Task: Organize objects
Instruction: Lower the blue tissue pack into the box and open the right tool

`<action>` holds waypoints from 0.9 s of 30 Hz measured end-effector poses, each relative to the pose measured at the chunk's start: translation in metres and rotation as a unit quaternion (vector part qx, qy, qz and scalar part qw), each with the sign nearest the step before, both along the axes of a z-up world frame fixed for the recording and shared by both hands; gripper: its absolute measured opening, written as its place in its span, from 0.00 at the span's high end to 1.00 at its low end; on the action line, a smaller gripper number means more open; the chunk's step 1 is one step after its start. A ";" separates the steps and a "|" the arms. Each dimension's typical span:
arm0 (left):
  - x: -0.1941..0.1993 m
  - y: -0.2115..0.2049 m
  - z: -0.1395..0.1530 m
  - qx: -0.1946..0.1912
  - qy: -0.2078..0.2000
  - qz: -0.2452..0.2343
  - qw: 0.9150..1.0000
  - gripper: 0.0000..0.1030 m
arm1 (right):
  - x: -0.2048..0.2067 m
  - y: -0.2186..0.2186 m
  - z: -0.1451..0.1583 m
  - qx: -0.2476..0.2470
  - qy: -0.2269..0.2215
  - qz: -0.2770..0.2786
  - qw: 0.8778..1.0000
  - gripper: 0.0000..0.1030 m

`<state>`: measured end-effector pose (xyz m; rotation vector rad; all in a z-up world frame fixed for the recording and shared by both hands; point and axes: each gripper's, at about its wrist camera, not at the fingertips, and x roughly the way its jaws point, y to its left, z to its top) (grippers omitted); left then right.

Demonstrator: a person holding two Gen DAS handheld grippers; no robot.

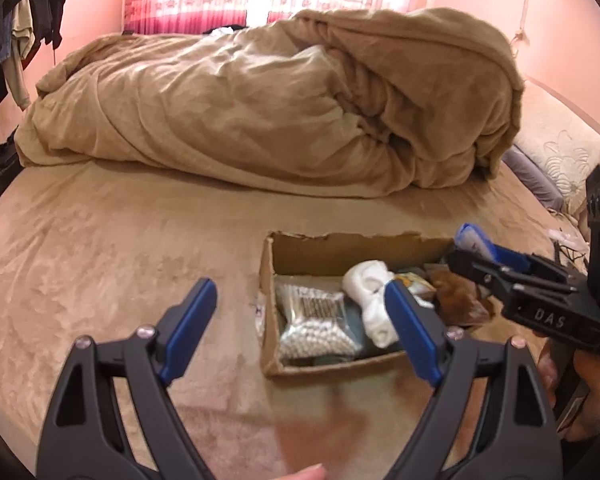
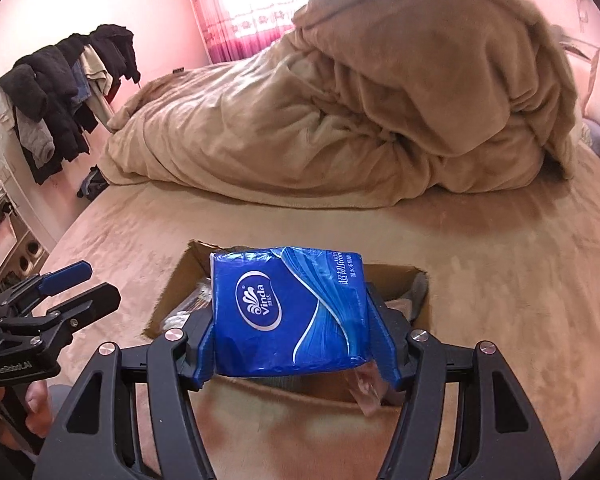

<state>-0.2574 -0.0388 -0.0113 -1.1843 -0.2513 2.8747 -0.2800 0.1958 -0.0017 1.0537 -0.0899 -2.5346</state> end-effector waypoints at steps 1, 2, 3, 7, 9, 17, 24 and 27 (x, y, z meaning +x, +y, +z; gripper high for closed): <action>-0.005 -0.001 -0.004 0.001 -0.004 -0.001 1.000 0.16 | -0.006 -0.002 -0.006 -0.002 -0.008 0.000 1.000 0.36; -0.010 -0.002 -0.008 0.000 -0.005 -0.001 1.000 0.16 | -0.011 -0.004 -0.011 -0.002 -0.014 0.000 1.000 0.36; -0.014 -0.003 -0.012 -0.001 -0.007 -0.002 1.000 0.16 | -0.016 -0.005 -0.015 -0.002 -0.019 0.002 1.000 0.36; -0.032 -0.007 -0.028 0.004 -0.020 -0.001 1.000 0.16 | -0.034 -0.012 -0.029 0.002 -0.028 0.001 1.000 0.35; -0.035 -0.009 -0.033 0.008 -0.022 -0.002 1.000 0.16 | -0.041 -0.014 -0.036 0.004 -0.036 -0.002 0.999 0.35; -0.035 -0.018 -0.046 0.018 -0.034 0.003 0.999 0.16 | -0.053 -0.024 -0.058 0.031 -0.045 -0.005 0.999 0.22; -0.016 -0.018 -0.028 0.018 -0.023 0.005 1.000 0.16 | -0.044 -0.019 -0.050 0.026 -0.045 -0.016 0.999 0.16; -0.005 -0.016 -0.018 0.017 -0.017 0.005 1.000 0.16 | -0.034 -0.017 -0.041 0.028 -0.039 -0.017 0.999 0.16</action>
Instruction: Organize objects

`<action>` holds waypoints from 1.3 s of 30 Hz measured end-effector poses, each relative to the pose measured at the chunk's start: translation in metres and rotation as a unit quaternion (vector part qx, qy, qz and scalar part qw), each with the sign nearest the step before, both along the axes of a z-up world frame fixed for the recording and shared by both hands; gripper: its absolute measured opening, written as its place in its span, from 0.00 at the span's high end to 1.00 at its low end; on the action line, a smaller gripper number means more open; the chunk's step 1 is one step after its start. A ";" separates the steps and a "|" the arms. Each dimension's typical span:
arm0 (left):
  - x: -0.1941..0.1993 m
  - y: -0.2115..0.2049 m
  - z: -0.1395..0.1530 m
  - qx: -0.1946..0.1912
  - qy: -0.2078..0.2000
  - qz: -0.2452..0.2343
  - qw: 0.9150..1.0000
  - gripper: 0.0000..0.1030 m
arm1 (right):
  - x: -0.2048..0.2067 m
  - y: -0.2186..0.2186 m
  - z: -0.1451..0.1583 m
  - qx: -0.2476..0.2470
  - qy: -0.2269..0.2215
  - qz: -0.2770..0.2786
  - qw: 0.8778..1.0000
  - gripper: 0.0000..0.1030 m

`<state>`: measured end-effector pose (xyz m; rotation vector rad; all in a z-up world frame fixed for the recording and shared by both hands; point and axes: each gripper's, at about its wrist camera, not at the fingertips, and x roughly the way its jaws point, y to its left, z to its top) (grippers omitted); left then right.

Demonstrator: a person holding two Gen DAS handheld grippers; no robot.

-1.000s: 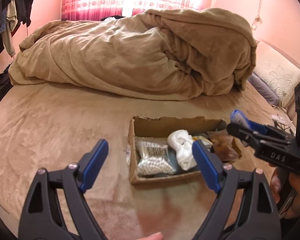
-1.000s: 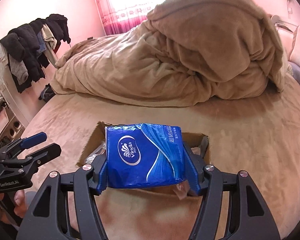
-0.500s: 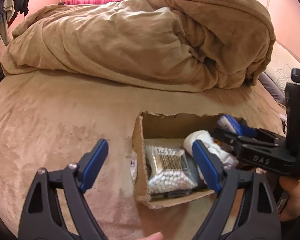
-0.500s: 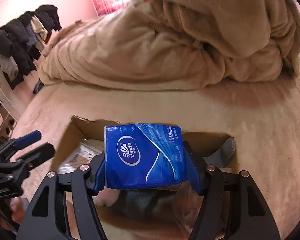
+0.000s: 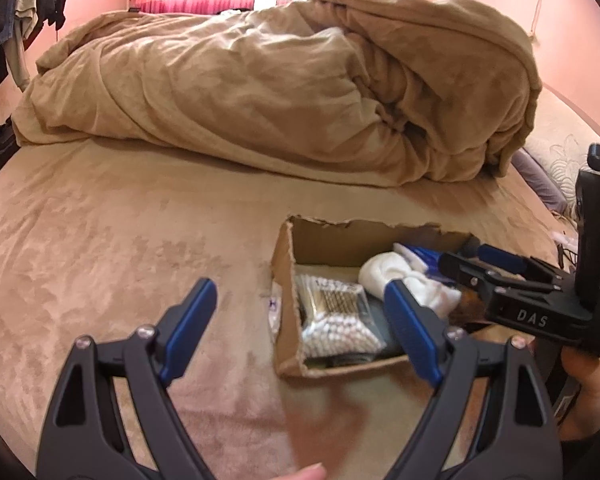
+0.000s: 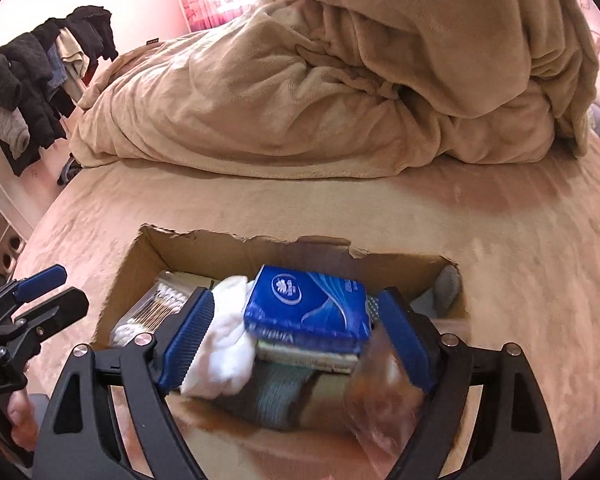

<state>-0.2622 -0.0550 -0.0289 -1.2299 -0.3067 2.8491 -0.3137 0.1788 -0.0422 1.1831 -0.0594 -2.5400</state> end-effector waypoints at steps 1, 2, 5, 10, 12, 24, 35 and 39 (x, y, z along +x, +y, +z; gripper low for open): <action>0.005 0.001 0.004 -0.001 0.003 0.000 1.000 0.16 | 0.005 0.002 0.004 0.000 0.003 -0.001 1.000 0.16; 0.008 0.002 0.006 -0.003 0.004 0.000 1.000 0.16 | 0.009 0.003 0.008 0.000 0.005 -0.002 1.000 0.16; 0.021 0.007 0.016 -0.005 0.010 -0.002 1.000 0.16 | 0.021 0.006 0.017 0.001 0.012 -0.003 1.000 0.16; 0.045 0.012 0.033 -0.011 0.022 -0.001 1.000 0.16 | 0.043 0.013 0.032 -0.001 0.022 -0.005 1.000 0.16; 0.054 0.013 0.037 -0.011 0.023 0.000 1.000 0.16 | 0.053 0.016 0.039 -0.001 0.028 -0.006 1.000 0.16; 0.110 0.030 0.057 -0.017 0.036 -0.014 0.999 0.16 | 0.121 0.032 0.063 0.003 0.047 -0.011 0.999 0.16; 0.159 0.043 0.055 -0.022 0.037 -0.021 0.999 0.16 | 0.181 0.043 0.071 0.007 0.059 -0.014 0.998 0.16; 0.174 0.046 0.053 -0.020 0.039 -0.021 0.999 0.16 | 0.197 0.045 0.072 0.007 0.065 -0.016 0.998 0.16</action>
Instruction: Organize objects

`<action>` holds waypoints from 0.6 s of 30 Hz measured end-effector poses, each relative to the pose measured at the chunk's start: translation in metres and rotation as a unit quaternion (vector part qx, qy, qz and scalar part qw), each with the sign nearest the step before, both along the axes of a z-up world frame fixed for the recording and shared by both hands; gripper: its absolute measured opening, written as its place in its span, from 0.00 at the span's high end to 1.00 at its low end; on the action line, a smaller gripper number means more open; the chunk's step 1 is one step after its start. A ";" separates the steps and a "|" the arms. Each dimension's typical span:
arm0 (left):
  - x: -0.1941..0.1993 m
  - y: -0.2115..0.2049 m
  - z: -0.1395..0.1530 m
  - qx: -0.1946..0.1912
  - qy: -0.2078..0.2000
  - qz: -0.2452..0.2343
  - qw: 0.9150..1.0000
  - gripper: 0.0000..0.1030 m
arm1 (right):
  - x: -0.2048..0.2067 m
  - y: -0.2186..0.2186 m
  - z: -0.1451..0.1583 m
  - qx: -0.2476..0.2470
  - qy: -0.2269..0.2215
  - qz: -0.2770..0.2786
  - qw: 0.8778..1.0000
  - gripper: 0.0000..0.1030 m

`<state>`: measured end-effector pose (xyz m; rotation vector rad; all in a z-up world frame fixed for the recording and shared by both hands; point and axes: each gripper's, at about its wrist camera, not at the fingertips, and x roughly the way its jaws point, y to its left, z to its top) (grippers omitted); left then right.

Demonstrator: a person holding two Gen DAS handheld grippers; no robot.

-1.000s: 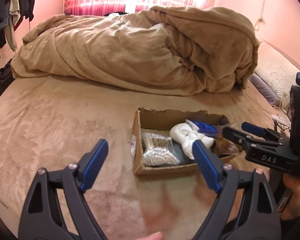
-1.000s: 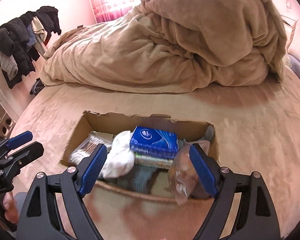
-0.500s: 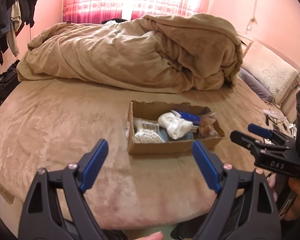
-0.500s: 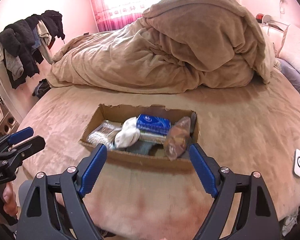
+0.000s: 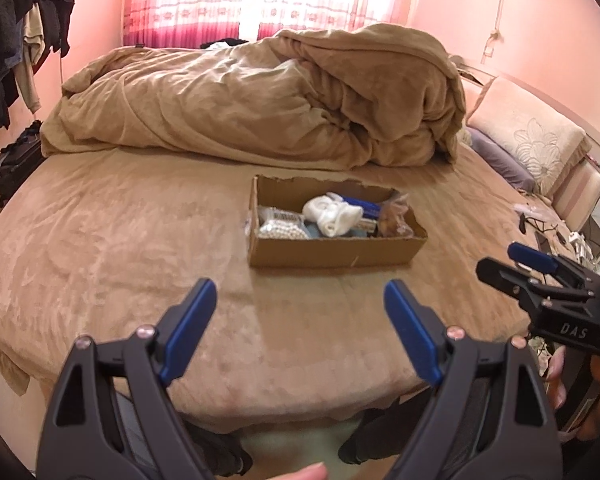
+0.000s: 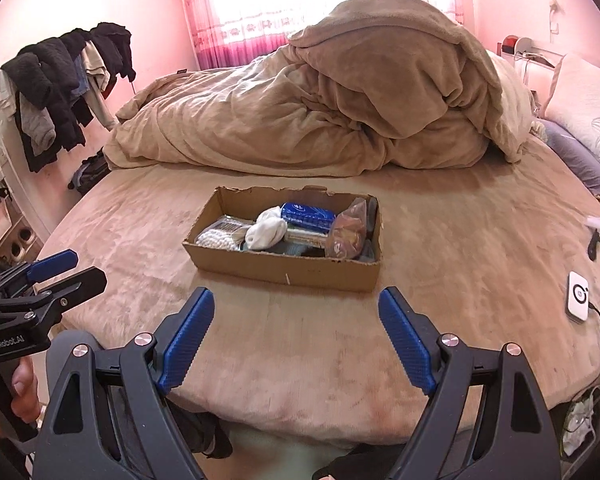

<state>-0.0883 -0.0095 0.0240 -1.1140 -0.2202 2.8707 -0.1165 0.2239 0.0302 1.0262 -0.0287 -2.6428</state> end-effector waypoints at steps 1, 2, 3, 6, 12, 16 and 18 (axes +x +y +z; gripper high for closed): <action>0.004 0.002 -0.001 -0.001 -0.001 -0.001 1.000 0.16 | 0.003 0.001 0.000 0.000 0.001 0.000 1.000 0.16; 0.006 0.003 -0.001 -0.002 -0.001 -0.002 1.000 0.16 | 0.010 0.001 0.001 0.001 0.004 -0.001 1.000 0.16; 0.009 0.004 -0.002 -0.003 -0.003 -0.003 1.000 0.16 | 0.013 0.002 0.001 0.003 0.006 -0.003 1.000 0.16; 0.017 0.007 -0.001 -0.005 -0.004 -0.005 1.000 0.16 | 0.025 0.003 0.003 0.001 0.010 -0.002 1.000 0.16; 0.028 0.012 0.007 -0.019 0.003 -0.002 1.000 0.16 | 0.040 0.005 0.008 -0.003 0.019 -0.003 1.000 0.16; 0.032 0.015 0.011 -0.026 0.008 -0.003 1.000 0.16 | 0.043 0.005 0.009 -0.002 0.021 -0.003 1.000 0.16; 0.033 0.016 0.012 -0.028 0.008 -0.004 1.000 0.16 | 0.045 0.005 0.010 0.000 0.021 -0.002 1.000 0.16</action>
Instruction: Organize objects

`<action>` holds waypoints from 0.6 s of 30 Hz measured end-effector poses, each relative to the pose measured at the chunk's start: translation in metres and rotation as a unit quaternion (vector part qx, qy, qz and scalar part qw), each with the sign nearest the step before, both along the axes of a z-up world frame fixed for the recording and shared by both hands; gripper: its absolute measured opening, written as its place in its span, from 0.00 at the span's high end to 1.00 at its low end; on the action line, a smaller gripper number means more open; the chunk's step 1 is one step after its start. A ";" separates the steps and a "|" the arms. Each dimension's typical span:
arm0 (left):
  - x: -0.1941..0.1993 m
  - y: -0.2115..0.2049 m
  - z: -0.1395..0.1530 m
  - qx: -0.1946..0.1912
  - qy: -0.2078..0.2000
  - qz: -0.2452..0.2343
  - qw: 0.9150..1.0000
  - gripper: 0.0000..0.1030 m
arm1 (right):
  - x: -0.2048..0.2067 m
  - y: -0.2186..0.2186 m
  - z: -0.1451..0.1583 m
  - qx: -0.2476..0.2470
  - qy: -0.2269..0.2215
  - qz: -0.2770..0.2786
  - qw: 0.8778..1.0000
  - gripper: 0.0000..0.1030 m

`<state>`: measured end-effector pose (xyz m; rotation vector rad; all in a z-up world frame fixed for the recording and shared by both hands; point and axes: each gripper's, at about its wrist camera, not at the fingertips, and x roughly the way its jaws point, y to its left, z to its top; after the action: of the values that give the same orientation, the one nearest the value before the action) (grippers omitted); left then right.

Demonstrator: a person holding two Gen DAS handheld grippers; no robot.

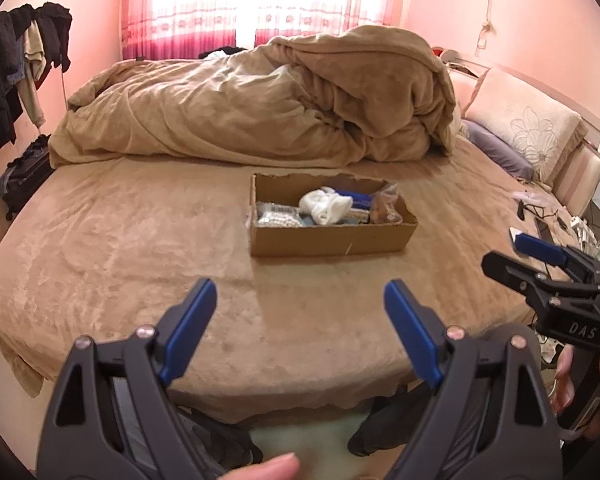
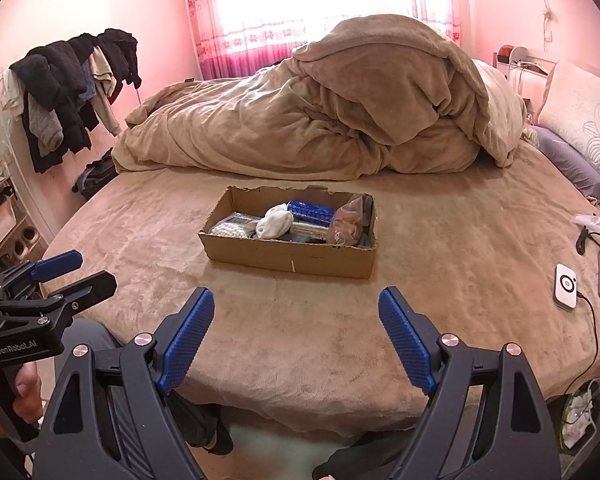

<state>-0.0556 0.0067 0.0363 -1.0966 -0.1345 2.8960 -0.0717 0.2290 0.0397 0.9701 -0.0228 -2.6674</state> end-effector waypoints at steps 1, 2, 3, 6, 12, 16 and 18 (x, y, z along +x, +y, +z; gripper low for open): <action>0.000 0.000 0.000 -0.001 0.001 0.000 1.000 0.16 | 0.001 0.000 0.000 0.000 0.000 0.000 1.000 0.16; 0.000 0.001 0.001 -0.002 0.002 0.000 1.000 0.16 | 0.001 0.000 0.000 0.000 0.000 -0.001 1.000 0.16; 0.001 0.001 0.001 -0.002 0.003 0.000 1.000 0.16 | 0.001 0.001 0.000 -0.001 0.001 -0.001 1.000 0.16; 0.001 0.000 0.001 -0.002 0.003 0.002 1.000 0.16 | 0.003 0.002 0.002 -0.001 0.002 -0.003 1.000 0.16; 0.000 -0.001 0.001 -0.004 0.003 0.004 1.000 0.16 | 0.003 0.002 0.002 -0.002 0.002 -0.002 1.000 0.16; -0.002 -0.003 0.001 -0.004 0.003 0.007 1.000 0.16 | 0.003 0.002 0.002 -0.002 0.002 -0.003 1.000 0.16; -0.003 -0.004 0.000 -0.005 0.003 0.009 1.000 0.16 | 0.003 0.002 0.002 -0.002 0.001 -0.003 1.000 0.16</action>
<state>-0.0587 0.0031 0.0367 -1.0945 -0.1299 2.9176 -0.0687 0.2306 0.0417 0.9664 -0.0288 -2.6726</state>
